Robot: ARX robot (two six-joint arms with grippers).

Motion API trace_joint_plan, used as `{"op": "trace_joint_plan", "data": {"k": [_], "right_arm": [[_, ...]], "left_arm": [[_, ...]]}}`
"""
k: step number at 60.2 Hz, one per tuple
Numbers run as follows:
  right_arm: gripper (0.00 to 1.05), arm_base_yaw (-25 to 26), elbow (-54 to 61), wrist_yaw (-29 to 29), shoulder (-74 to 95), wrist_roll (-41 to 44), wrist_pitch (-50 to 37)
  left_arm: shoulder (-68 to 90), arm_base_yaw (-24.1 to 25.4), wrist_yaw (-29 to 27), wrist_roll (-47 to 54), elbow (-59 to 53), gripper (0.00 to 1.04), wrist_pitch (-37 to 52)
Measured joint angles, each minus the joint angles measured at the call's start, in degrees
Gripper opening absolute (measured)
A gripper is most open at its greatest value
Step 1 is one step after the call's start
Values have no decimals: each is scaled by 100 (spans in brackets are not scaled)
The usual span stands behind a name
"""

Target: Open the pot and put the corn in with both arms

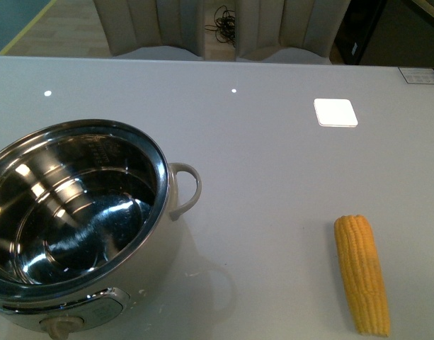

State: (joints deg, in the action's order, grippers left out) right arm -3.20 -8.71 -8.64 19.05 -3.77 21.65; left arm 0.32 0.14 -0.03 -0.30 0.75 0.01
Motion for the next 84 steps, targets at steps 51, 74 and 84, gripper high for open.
{"op": "trace_joint_plan", "data": {"k": [51, 74, 84], "right_arm": [[96, -1047, -1707, 68, 8636, 142, -4948], [96, -1117, -2562, 140, 10188, 343, -4802], [96, -1119, -2747, 317, 10485, 367, -4710]], "left_arm": [[0, 0, 0, 0, 0, 98, 0], [0, 0, 2, 0, 0, 98, 0], [0, 0, 0, 0, 0, 98, 0]]}}
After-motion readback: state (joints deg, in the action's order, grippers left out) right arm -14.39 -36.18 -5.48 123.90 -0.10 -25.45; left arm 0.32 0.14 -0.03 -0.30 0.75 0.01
